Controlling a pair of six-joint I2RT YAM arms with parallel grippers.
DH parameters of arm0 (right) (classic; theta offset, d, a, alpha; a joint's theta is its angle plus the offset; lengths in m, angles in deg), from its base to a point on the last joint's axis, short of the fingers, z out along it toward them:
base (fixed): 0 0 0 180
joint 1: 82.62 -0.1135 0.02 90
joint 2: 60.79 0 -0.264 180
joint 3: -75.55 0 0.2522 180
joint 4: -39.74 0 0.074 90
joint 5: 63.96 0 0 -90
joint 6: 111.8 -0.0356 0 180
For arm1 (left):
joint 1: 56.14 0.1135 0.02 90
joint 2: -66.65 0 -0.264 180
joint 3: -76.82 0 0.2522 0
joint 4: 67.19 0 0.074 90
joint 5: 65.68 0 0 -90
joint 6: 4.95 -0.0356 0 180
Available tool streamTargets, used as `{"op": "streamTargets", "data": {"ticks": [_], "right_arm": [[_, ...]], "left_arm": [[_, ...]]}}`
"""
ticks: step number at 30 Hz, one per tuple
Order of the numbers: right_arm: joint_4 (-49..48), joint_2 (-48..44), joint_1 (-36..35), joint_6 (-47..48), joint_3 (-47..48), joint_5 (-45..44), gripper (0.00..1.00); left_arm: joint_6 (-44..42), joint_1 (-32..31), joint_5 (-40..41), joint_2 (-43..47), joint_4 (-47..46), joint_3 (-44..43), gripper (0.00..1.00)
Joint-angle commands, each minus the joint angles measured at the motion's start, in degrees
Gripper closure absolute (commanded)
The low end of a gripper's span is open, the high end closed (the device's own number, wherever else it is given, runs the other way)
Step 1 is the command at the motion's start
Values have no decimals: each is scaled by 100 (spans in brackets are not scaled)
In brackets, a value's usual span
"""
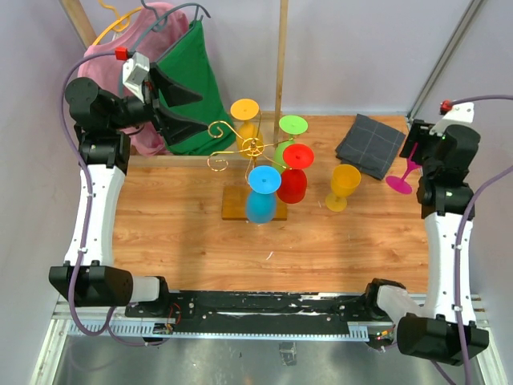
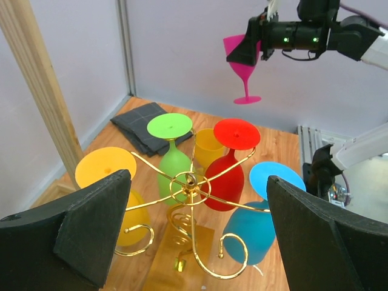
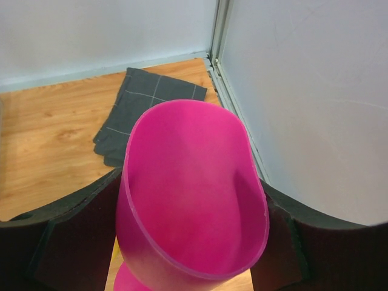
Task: Take the wine glass off the wine glass rack
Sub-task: Place the wine glass at the center of the board.
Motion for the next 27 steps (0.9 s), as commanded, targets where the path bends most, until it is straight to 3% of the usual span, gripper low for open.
{"op": "streamTargets", "data": {"ticks": [1, 7, 20, 27], "right_arm": [[-889, -163, -480, 528, -603, -838, 47], [-1995, -242, -976, 775, -1508, -1522, 45], [-3764, -204, -1403, 904, -2895, -2162, 45], [-4975, 173, -1803, 1438, -3467, -2536, 45]], "left_arm": [[-158, 33, -102, 53, 140, -73, 1], [-309, 33, -108, 65, 362, -28, 1], [-294, 33, -70, -202, 532, -145, 1], [-223, 25, -33, -321, 499, -179, 1]]}}
